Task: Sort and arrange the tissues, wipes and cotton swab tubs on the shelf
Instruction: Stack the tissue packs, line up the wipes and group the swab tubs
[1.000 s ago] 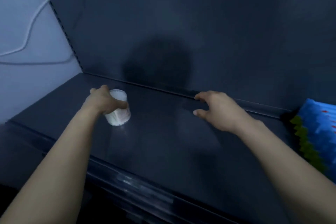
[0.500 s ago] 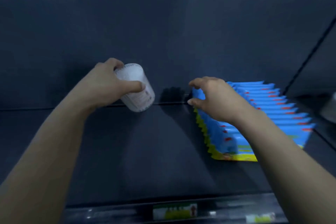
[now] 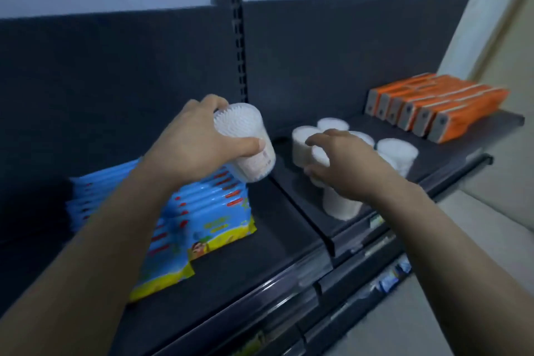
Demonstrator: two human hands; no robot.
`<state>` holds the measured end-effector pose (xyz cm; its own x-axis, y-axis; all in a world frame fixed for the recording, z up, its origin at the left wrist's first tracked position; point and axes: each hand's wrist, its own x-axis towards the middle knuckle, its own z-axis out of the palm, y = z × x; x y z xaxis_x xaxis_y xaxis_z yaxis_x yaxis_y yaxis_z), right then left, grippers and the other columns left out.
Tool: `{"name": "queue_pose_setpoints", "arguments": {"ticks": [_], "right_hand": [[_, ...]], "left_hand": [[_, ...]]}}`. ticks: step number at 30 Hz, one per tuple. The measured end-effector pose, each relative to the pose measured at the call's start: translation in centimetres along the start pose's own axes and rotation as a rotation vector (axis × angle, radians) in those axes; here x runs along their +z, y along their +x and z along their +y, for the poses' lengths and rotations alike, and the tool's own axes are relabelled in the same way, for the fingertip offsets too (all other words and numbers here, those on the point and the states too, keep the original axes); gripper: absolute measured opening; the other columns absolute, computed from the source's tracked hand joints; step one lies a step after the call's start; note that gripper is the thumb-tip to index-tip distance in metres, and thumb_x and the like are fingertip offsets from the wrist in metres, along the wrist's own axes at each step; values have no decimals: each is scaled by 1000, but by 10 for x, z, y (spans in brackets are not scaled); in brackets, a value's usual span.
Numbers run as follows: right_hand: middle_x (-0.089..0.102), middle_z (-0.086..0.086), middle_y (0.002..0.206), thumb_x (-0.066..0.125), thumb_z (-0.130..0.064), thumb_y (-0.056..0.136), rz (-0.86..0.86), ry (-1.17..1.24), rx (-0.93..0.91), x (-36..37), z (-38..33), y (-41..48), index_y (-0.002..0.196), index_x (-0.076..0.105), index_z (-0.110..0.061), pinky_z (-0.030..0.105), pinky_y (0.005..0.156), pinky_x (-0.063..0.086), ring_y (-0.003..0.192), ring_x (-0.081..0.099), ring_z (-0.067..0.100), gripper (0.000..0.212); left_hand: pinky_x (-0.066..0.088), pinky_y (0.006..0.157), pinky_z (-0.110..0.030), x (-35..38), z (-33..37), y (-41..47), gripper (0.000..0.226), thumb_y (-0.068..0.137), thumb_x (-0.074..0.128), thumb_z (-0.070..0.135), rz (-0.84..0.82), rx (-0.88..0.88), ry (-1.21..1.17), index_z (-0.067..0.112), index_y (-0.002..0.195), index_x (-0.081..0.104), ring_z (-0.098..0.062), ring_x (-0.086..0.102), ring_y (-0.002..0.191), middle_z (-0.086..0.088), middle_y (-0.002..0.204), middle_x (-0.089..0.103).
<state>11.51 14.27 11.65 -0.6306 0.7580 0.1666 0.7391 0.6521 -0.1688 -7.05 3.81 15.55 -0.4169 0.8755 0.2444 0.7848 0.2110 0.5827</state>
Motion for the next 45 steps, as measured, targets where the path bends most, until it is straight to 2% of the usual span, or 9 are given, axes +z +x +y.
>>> {"name": "queue_pose_setpoints", "arguments": {"ticks": [4, 11, 17, 22, 28, 33, 38, 41, 45], "right_hand": [[53, 7, 129, 60, -33, 89, 12, 19, 123, -8, 58, 1, 133, 48, -18, 41, 97, 41, 119, 49, 27, 49], [53, 8, 134, 63, -32, 87, 54, -3, 202, -17, 127, 35, 137, 45, -17, 41, 99, 44, 121, 50, 28, 55], [50, 6, 136, 70, -32, 81, 102, 81, 155, -25, 165, 78, 141, 34, -19, 24, 77, 41, 117, 51, 24, 71], [51, 6, 134, 72, -28, 78, 83, 206, 70, -29, 194, 106, 145, 22, -21, 30, 88, 42, 116, 51, 22, 84], [46, 3, 141, 75, -24, 77, -73, 339, -39, -26, 245, 139, 150, 14, -23, 18, 86, 35, 116, 50, 15, 96], [27, -3, 153, 77, -33, 75, -187, 362, -171, -17, 284, 166, 151, 13, -26, 6, 83, 19, 136, 29, 13, 100], [25, -1, 148, 76, -35, 72, -296, 364, -282, 8, 294, 183, 151, 12, -24, 27, 105, 35, 133, 37, 19, 102], [26, -1, 140, 74, -38, 69, -357, 339, -283, 28, 291, 190, 150, 14, -25, 34, 102, 40, 127, 41, 24, 102], [32, -3, 119, 75, -41, 68, -430, 343, -278, 45, 281, 195, 143, 27, -22, 31, 86, 44, 108, 47, 19, 91]], "left_hand": [[36, 82, -25, 49, 41, 38, 76, 59, 73, 57, -64, 90, -37, 31, 125, 46, -12, 50, 101, 7, 116, 46], [40, 79, -27, 112, 84, 109, 80, 62, 70, 60, -189, 209, -91, 30, 130, 42, -12, 49, 105, 8, 124, 44], [38, 84, -26, 149, 111, 161, 85, 66, 66, 64, -249, 258, -98, 26, 137, 38, -8, 43, 107, 5, 134, 39], [37, 87, -25, 179, 130, 191, 87, 67, 66, 63, -280, 240, -82, 25, 140, 35, -13, 45, 118, 5, 135, 37], [34, 94, -24, 222, 149, 215, 99, 64, 69, 62, -298, 164, -58, 23, 145, 26, -13, 40, 128, 2, 143, 36], [40, 98, -29, 250, 163, 225, 100, 63, 74, 58, -274, 10, -97, 22, 143, 26, -14, 48, 119, 2, 134, 46], [42, 82, -20, 260, 158, 215, 91, 70, 72, 52, -278, -126, -131, 23, 144, 26, -5, 54, 102, 9, 121, 53], [42, 76, -19, 255, 146, 200, 67, 76, 71, 41, -175, -190, -63, 22, 133, 41, -2, 53, 89, 10, 110, 52], [41, 75, -23, 236, 121, 168, 53, 76, 70, 43, -164, -318, 58, 26, 123, 51, -10, 52, 96, 5, 114, 51]]}}
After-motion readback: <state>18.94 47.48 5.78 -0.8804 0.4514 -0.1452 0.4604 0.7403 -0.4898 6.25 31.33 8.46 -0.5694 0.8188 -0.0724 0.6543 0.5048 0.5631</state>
